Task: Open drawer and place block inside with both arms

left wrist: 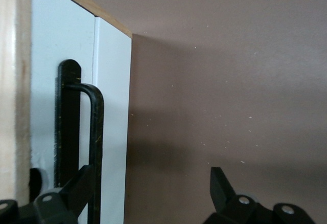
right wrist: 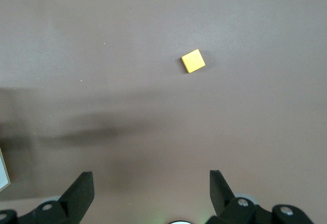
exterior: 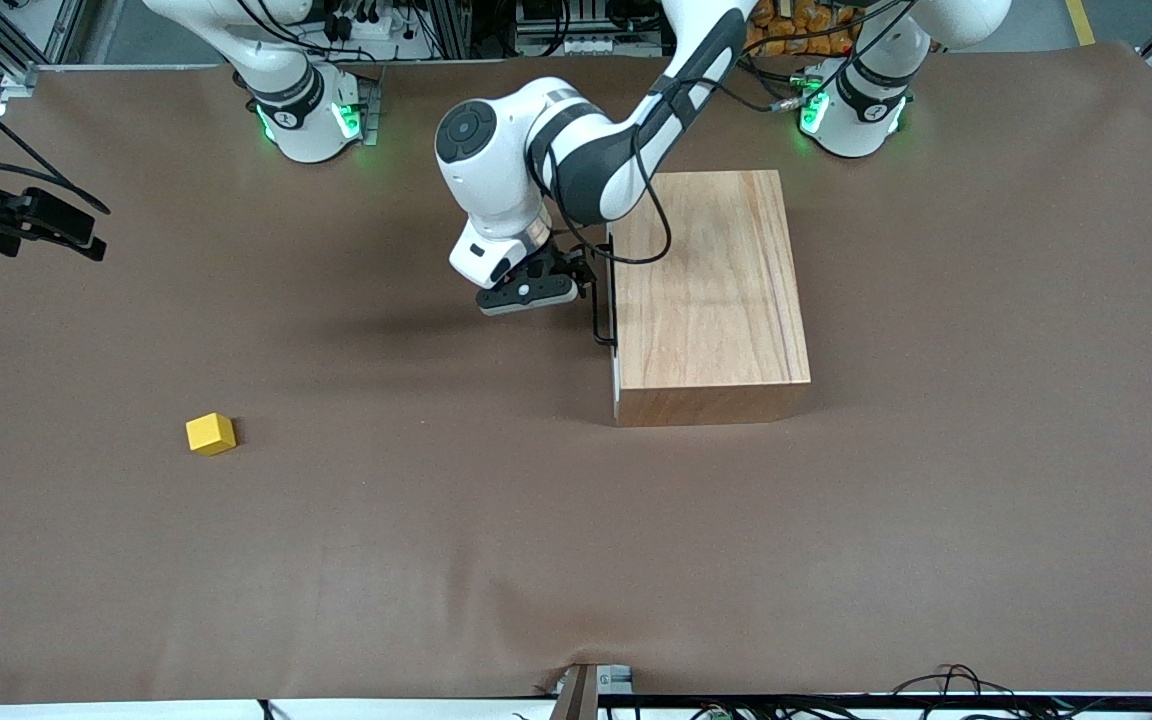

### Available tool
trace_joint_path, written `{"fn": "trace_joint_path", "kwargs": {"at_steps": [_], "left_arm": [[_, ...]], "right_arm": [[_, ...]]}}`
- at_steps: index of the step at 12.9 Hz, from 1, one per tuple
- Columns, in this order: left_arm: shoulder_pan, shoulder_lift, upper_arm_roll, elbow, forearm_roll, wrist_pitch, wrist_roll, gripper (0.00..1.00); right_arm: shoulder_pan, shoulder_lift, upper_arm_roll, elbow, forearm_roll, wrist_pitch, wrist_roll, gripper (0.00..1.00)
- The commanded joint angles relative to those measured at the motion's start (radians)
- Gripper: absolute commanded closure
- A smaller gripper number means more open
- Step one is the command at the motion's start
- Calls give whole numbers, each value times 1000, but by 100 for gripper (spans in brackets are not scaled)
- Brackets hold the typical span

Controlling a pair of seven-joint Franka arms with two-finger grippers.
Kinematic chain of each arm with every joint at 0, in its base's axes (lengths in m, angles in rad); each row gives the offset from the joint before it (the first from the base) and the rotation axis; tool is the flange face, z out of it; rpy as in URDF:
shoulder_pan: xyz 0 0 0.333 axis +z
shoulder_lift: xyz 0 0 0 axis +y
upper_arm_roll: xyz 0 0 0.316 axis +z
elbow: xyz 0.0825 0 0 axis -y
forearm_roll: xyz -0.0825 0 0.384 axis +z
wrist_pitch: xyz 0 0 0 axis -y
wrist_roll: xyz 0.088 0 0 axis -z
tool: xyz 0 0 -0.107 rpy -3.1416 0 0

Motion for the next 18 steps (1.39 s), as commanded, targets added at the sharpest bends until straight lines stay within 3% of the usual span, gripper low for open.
{"fn": "trace_joint_path", "kwargs": {"at_steps": [1, 13, 18], "left_arm": [[-15, 15, 14, 36, 29, -23, 2, 0], [-55, 86, 13, 59, 118, -172, 34, 0], [-61, 87, 14, 59, 126, -148, 33, 0]], "right_arm": [[6, -12, -13, -5, 20, -4, -13, 0], [11, -14, -8, -10, 20, -8, -11, 0], [20, -8, -7, -10, 20, 16, -13, 0]]}}
